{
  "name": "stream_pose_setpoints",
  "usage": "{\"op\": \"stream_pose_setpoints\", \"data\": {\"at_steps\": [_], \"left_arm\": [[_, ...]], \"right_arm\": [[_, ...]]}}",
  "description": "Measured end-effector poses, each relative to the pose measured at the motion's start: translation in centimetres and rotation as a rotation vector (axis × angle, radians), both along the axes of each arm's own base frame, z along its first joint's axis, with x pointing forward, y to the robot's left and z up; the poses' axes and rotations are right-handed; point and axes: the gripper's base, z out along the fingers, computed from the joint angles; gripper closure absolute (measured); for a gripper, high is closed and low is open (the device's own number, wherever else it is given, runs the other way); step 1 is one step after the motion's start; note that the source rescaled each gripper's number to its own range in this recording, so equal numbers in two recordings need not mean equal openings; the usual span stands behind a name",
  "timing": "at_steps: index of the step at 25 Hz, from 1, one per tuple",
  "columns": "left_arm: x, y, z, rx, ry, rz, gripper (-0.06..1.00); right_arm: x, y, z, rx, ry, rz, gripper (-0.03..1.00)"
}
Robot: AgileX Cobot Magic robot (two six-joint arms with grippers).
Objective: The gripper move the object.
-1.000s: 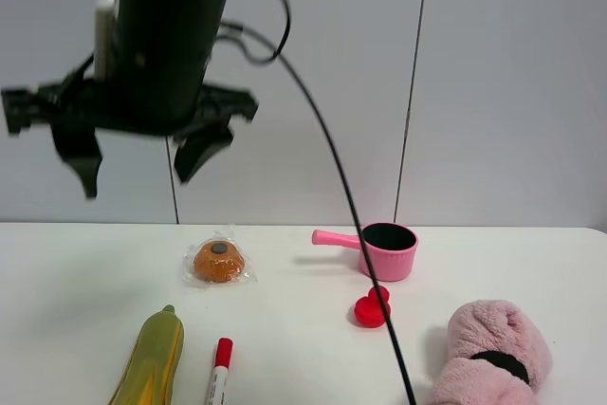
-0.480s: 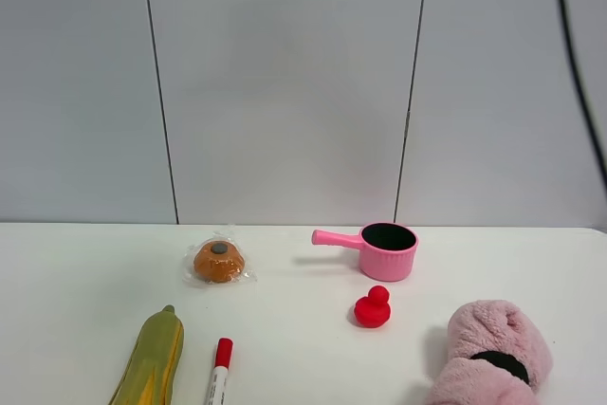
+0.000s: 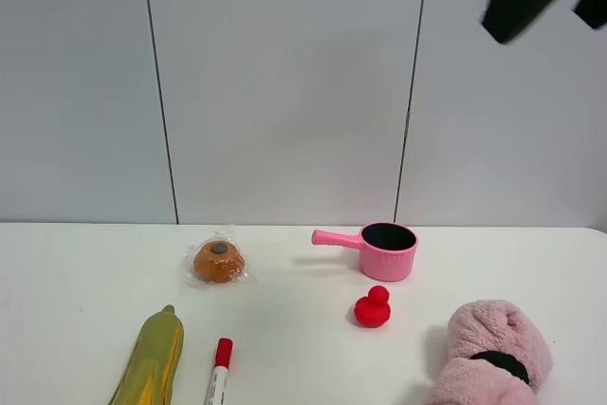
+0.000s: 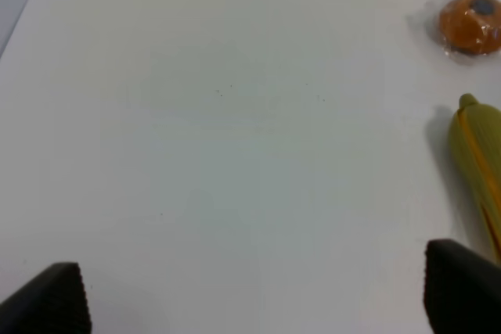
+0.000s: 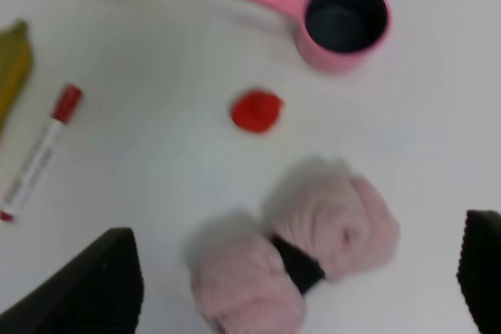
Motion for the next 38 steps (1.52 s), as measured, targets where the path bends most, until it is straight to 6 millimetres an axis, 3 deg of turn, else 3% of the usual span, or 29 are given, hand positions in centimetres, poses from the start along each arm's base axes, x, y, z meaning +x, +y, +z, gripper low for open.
{"op": "stream_pose_setpoints", "data": {"at_steps": [4, 10, 15, 19, 26, 34, 38], "left_arm": [[0.0, 0.0, 0.0, 0.000, 0.000, 0.000, -0.06], [0.0, 0.0, 0.0, -0.001, 0.000, 0.000, -0.06], [0.0, 0.0, 0.0, -0.001, 0.000, 0.000, -0.06], [0.0, 0.0, 0.0, -0.001, 0.000, 0.000, -0.06], [0.0, 0.0, 0.0, 0.000, 0.000, 0.000, -0.06], [0.0, 0.0, 0.0, 0.000, 0.000, 0.000, -0.06], [0.0, 0.0, 0.0, -0.001, 0.000, 0.000, -0.06]], "right_arm": [[-3.1, -5.0, -1.4, 0.056, 0.010, -0.121, 0.07], [-10.4, -11.1, -3.4, 0.136, -0.158, -0.299, 0.07], [-16.2, -12.0, -5.8, 0.226, -0.375, -0.356, 0.07], [-19.1, -11.9, -9.2, 0.275, -0.464, -0.392, 0.07], [-18.5, -11.6, -12.6, 0.262, -0.349, -0.418, 0.07], [-18.5, -11.5, -12.6, 0.221, -0.360, -0.375, 0.04], [-18.0, -11.4, -12.8, 0.173, -0.387, -0.319, -0.03]]}}
